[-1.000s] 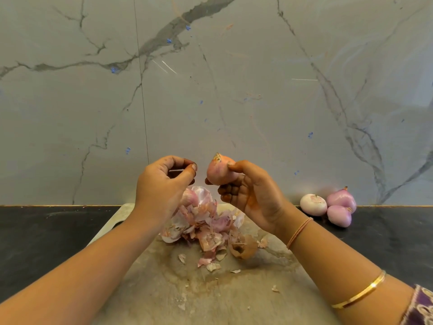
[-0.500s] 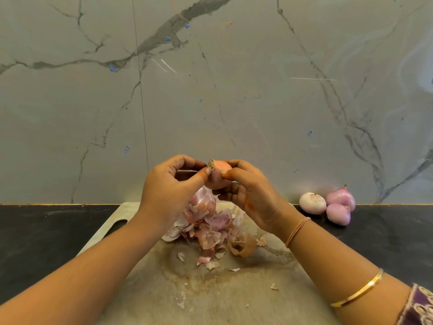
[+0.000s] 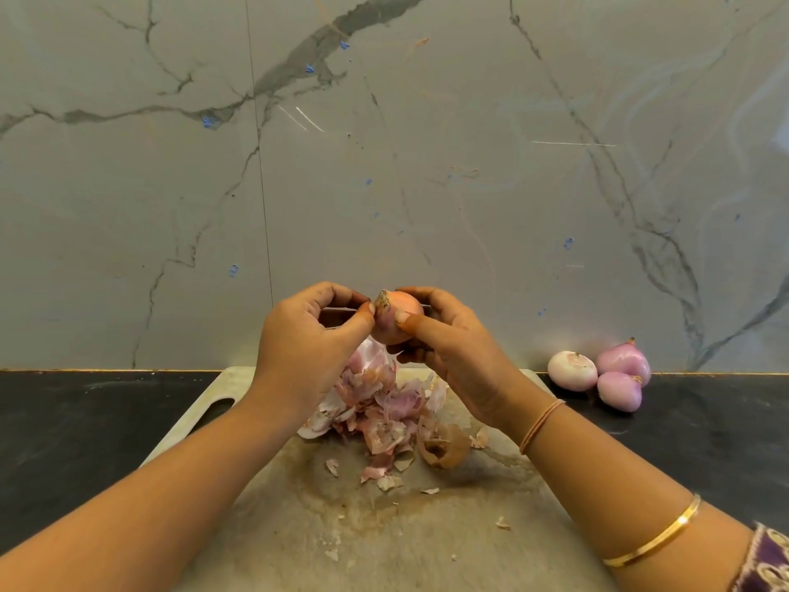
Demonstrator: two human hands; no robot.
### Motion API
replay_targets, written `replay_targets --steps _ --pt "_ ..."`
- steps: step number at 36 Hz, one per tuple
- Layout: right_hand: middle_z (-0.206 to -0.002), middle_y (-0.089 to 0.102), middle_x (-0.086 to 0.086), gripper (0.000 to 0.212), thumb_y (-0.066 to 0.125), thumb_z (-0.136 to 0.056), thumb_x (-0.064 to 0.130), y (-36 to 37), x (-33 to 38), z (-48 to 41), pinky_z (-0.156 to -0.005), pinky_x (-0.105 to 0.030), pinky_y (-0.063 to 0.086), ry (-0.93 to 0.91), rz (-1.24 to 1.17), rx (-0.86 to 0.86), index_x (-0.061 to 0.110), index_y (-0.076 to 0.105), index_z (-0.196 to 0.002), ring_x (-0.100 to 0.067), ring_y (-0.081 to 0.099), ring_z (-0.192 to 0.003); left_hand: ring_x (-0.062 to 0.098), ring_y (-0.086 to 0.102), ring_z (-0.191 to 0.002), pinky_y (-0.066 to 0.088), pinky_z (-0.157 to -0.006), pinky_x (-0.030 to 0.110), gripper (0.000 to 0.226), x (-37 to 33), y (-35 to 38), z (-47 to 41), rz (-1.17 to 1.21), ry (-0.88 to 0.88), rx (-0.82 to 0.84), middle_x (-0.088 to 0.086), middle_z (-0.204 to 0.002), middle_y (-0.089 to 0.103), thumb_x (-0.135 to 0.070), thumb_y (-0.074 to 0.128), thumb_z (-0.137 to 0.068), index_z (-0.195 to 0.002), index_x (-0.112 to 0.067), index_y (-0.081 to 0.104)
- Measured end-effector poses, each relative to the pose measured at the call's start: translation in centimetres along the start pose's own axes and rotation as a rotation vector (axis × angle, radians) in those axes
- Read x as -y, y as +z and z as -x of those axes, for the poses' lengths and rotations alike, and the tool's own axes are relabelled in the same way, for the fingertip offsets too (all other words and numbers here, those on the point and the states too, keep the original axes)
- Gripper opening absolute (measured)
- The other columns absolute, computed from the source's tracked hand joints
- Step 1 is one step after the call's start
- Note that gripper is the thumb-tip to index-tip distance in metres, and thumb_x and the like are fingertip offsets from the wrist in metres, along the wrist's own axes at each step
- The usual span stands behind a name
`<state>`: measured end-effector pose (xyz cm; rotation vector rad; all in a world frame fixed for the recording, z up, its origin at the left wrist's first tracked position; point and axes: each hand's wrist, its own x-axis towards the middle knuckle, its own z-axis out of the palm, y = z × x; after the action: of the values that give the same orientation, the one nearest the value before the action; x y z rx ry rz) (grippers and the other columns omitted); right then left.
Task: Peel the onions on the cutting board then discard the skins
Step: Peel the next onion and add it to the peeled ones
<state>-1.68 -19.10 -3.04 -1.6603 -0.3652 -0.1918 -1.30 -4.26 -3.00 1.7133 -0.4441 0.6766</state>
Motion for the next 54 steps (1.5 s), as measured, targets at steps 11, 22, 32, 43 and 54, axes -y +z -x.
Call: replay_targets --steps 11,22,32,43,54 --pt "-0.121 0.057 -0.011 0.039 0.062 -0.092 0.023 0.1 0.2 0.1 -0.081 -0.031 0.058 -0.015 0.044 -0.008 0.012 0.047 -0.126 -0.025 0.066 -0.095 0.001 0.066 -0.071 0.05 -0.058 0.01 0.013 -0.1 -0.1 0.0 0.029 -0.02 0.006 -0.007 -0.077 0.069 -0.013 0.07 -0.083 -0.078 -0.025 0.066" --pt "-0.114 0.06 -0.011 0.034 0.06 -0.093 0.018 -0.1 0.2 0.1 -0.079 -0.029 0.057 -0.006 0.017 0.025 0.01 0.05 -0.125 -0.025 0.065 -0.091 -0.004 0.063 -0.067 0.049 -0.056 0.009 0.02 0.2 -0.1 -0.1 -0.088 0.028 -0.009 -0.014 -0.07 0.066 -0.011 0.068 -0.082 -0.073 -0.029 0.062" --pt "-0.089 0.057 -0.016 0.052 0.053 -0.072 0.031 -0.1 0.4 0.2 -0.057 -0.024 0.048 0.124 -0.196 0.025 0.002 0.056 -0.115 -0.016 0.053 -0.064 -0.002 0.063 -0.069 0.048 -0.056 0.009 0.019 0.4 -0.4 -0.3 -0.14 0.017 -0.028 -0.014 -0.071 0.065 -0.016 0.068 -0.083 -0.073 -0.031 0.061" --pt "-0.084 0.067 -0.017 0.043 0.04 -0.1 0.041 -0.6 0.8 0.2 -0.061 -0.028 0.053 0.268 -0.345 0.061 0.003 0.058 -0.109 -0.018 0.061 -0.059 0.004 0.065 -0.072 0.051 -0.06 0.013 0.02 0.4 -0.5 -0.3 -0.186 0.062 0.014 -0.012 -0.078 0.066 -0.015 0.065 -0.087 -0.077 -0.032 0.059" --pt "-0.106 0.058 -0.018 0.052 0.07 -0.076 0.019 -0.9 0.7 0.1 -0.055 -0.022 0.046 0.206 -0.397 0.079 0.011 0.05 -0.124 -0.013 0.049 -0.064 0.016 0.069 -0.077 0.058 -0.074 0.04 0.016 0.2 -0.5 -0.2 -0.116 -0.014 0.042 -0.005 -0.08 0.069 -0.014 0.064 -0.087 -0.079 -0.027 0.061"
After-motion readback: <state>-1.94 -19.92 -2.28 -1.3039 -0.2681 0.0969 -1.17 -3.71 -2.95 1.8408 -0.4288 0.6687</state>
